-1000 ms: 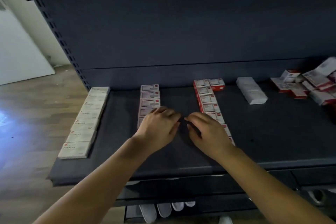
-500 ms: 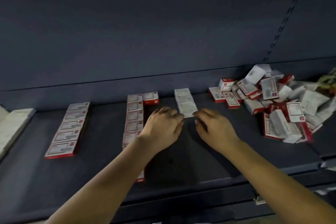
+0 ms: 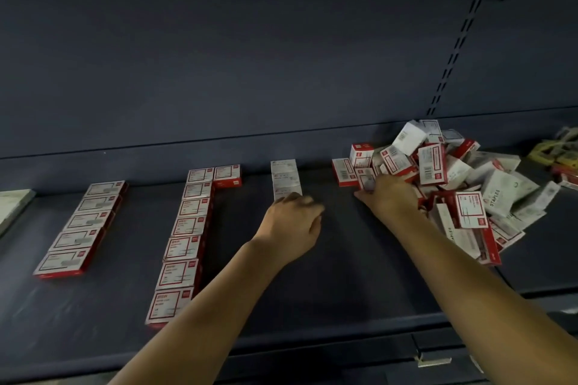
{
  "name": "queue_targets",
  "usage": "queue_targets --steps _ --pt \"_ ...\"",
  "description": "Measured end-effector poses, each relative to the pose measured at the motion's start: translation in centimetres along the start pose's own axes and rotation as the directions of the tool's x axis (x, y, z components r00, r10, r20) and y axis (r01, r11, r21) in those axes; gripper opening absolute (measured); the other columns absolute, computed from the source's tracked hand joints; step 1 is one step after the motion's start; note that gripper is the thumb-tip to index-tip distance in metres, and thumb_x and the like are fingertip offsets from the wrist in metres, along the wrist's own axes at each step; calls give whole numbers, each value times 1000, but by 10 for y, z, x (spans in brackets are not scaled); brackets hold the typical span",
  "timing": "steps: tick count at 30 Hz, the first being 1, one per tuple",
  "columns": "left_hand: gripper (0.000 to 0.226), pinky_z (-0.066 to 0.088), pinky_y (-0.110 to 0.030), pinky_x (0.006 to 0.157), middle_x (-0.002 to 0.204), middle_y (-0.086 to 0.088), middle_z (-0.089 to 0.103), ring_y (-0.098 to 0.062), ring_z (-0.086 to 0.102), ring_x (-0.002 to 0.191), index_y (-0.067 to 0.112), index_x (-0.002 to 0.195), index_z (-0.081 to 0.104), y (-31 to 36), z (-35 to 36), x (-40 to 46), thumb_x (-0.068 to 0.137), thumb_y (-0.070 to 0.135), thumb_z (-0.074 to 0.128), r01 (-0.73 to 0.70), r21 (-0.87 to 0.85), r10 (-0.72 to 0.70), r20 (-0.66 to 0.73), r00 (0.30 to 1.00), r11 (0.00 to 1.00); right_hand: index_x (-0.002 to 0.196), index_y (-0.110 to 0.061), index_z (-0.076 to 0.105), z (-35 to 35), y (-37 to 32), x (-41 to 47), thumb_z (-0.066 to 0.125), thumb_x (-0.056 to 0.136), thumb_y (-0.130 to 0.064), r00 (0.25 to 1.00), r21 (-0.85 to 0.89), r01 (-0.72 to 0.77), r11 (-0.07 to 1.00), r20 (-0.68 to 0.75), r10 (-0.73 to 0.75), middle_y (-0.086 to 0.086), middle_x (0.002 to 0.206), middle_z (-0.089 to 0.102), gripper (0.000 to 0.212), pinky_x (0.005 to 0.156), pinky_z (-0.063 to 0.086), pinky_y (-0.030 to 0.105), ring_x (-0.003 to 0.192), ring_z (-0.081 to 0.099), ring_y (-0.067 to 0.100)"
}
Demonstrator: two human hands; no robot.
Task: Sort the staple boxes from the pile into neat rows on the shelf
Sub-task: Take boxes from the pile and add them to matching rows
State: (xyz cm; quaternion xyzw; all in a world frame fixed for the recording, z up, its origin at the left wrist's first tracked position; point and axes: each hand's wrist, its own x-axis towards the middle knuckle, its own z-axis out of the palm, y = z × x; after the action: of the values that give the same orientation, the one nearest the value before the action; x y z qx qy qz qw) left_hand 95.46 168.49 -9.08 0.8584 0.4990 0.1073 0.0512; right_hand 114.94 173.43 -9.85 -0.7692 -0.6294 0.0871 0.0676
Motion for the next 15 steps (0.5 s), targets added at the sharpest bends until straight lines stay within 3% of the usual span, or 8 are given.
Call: queue_targets --steps 4,8,11,13,15 --pt "31 41 -36 97 118 -2 61 -19 51 113 15 119 60 1 6 -7 97 22 39 21 -26 -21 3 1000 999 101 -9 63 13 5 6 56 90 -34 996 66 34 997 -81 -29 9 102 63 28 68 41 27 94 59 24" --pt "28 42 -36 97 115 -3 62 -19 53 110 13 112 62 -2 7 -14 96 22 40 34 -15 -34 5 999 999 89 -7 64 18 15 -3 63 84 -23 967 246 143 959 -239 -83 10 92 64 18 67 42 27 83 59 23" --pt "29 41 -34 99 119 -2 61 -19 51 114 13 116 61 -4 4 -16 97 23 41 29 -30 -28 24 999 999 93 -5 67 11 19 -21 70 78 -17 926 321 250 913 -356 -128 12 97 63 20 73 46 28 83 60 25" --pt "30 41 -32 98 122 -2 60 -17 52 115 16 121 60 -4 3 -13 97 24 44 33 -99 -32 4 999 995 97 -3 68 4 18 -36 75 73 -11 885 353 345 870 -431 -176 14 99 61 26 75 48 28 84 61 26" --pt "32 43 -22 95 121 2 61 -11 55 112 19 126 57 1 2 -8 95 26 50 76 -311 -100 -60 993 947 102 -3 67 -3 16 -50 77 70 -6 842 371 461 806 -469 -266 11 98 62 34 73 44 12 80 61 19"
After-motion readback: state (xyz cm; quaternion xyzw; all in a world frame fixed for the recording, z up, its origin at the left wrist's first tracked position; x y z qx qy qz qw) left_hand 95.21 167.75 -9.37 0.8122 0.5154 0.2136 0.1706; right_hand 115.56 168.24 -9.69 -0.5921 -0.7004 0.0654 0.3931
